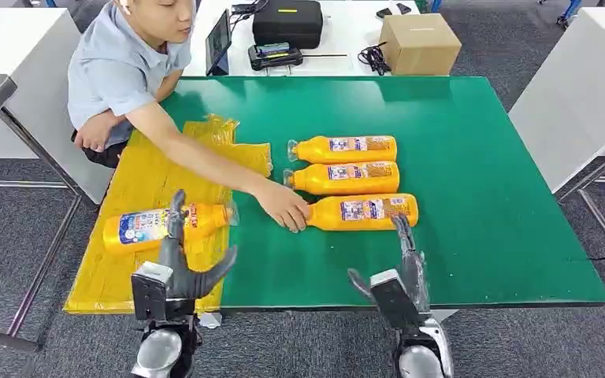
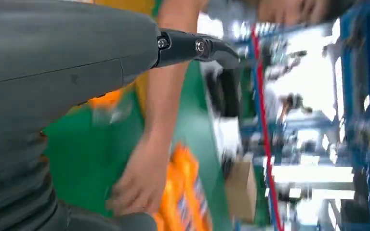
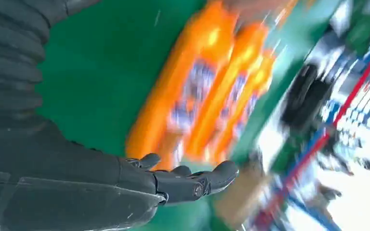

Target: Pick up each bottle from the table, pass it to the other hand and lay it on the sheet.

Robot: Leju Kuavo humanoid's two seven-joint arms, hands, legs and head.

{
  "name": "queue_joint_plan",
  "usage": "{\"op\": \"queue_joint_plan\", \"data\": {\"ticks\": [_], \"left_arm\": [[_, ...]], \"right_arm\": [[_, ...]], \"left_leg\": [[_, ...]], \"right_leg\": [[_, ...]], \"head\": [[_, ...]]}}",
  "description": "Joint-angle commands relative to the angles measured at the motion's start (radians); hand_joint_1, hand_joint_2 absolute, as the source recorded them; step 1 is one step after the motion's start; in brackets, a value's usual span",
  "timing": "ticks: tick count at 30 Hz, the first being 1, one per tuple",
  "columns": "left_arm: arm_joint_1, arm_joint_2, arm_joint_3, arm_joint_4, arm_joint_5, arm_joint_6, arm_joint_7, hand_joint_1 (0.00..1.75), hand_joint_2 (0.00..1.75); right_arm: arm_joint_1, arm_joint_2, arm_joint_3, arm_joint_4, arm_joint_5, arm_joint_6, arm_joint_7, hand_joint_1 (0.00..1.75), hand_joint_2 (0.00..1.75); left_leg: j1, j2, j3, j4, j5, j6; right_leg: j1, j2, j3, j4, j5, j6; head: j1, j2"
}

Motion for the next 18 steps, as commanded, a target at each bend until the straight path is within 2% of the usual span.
{"op": "queue_joint_plan", "data": {"ticks": [1,6,7,11,18], "left_arm": [[0.010,0.026,-0.064,-0.018,-0.032,-0.018,0.035,0.00,1.75],[0.012,0.023,-0.063,-0.021,-0.034,-0.019,0.036,0.00,1.75],[0.015,0.020,-0.063,-0.023,-0.034,-0.021,0.037,0.00,1.75],[0.016,0.013,-0.067,-0.023,-0.036,-0.026,0.042,0.00,1.75],[0.017,0.005,-0.072,-0.018,-0.042,-0.023,0.048,0.00,1.75]], "right_arm": [[-0.006,-0.149,0.111,-0.005,0.325,-0.087,0.150,0.00,1.75],[-0.008,-0.156,0.122,0.000,0.347,-0.085,0.165,0.00,1.75],[-0.014,-0.168,0.142,0.012,0.433,-0.100,0.208,0.00,1.75],[-0.026,-0.192,0.188,0.031,0.556,-0.141,0.267,0.00,1.75],[-0.068,-0.207,0.193,0.079,0.529,-0.073,0.314,0.00,1.75]], "left_leg": [[0.001,0.000,0.002,0.000,-0.001,-0.001],[0.001,0.001,0.002,0.000,-0.001,-0.001],[0.002,0.001,0.003,0.000,-0.002,-0.002],[0.002,0.001,0.004,0.000,-0.002,-0.002],[0.001,0.002,0.003,0.000,-0.001,-0.002]], "right_leg": [[0.001,0.000,0.002,-0.001,-0.001,-0.002],[0.001,0.000,0.002,-0.001,0.000,-0.002],[0.002,0.001,0.003,-0.001,-0.001,-0.003],[0.002,0.001,0.004,-0.001,-0.001,-0.003],[0.001,0.001,0.003,-0.001,0.000,-0.002]], "head": [[0.000,0.000],[0.000,0.000],[0.000,0.000],[0.000,0.000],[0.000,0.000]]}}
